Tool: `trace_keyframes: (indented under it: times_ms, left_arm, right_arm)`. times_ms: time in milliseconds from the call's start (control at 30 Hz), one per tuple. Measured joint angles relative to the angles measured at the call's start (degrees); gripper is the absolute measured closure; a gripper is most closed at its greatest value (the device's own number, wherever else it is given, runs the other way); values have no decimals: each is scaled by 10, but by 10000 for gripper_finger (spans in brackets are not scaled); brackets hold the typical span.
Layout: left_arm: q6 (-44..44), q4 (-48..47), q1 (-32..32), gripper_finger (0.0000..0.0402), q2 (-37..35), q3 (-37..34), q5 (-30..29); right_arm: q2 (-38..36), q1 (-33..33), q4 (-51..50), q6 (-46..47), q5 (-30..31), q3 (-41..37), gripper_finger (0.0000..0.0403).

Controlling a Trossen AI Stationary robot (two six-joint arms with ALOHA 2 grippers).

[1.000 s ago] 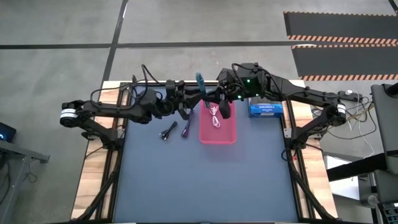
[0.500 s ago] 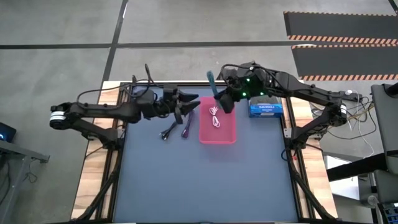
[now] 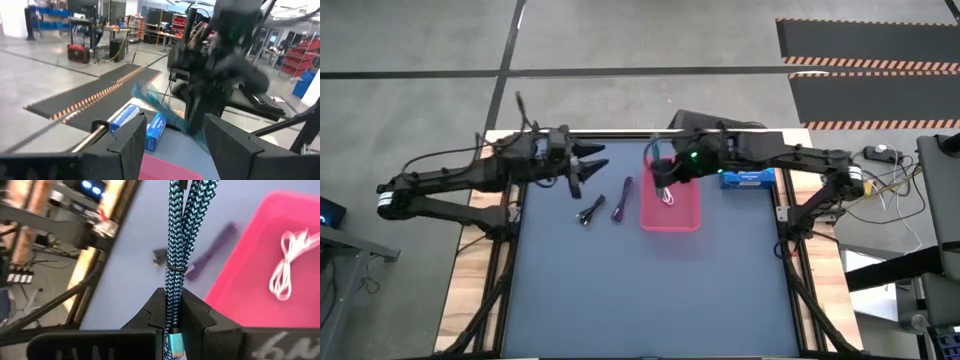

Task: Pick and place USB-C Cables
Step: Put the blue USB cable into the red bin

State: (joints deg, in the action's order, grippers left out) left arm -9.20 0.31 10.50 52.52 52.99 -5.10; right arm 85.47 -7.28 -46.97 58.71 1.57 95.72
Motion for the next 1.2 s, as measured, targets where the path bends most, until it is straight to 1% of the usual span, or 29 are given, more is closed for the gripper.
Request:
trace_keyframes:
  times_ms: [100, 167, 433, 567, 733, 1033, 1200]
  left_arm:
    - [8, -12, 0, 219, -27, 0, 0]
    - [9, -17, 0, 219, -44, 0, 0]
    - [12, -55, 0, 219, -86, 0, 0]
    - [12, -67, 0, 219, -94, 0, 0]
    - [12, -70, 0, 219, -94, 0, 0]
    - [9, -72, 0, 219, -99, 0, 0]
    - [8, -72, 0, 219, -105, 0, 0]
  right_arm:
    - [31, 6, -38, 35, -5, 14, 382]
    - [56, 11, -81, 47, -6, 40, 382]
    - [167, 4, -311, 73, -11, 197, 382]
    - [212, -13, -382, 71, -35, 250, 382]
    - [246, -32, -394, 49, -66, 262, 382]
    - [280, -53, -395, 37, -65, 262, 382]
    - [285, -64, -392, 34, -65, 256, 382]
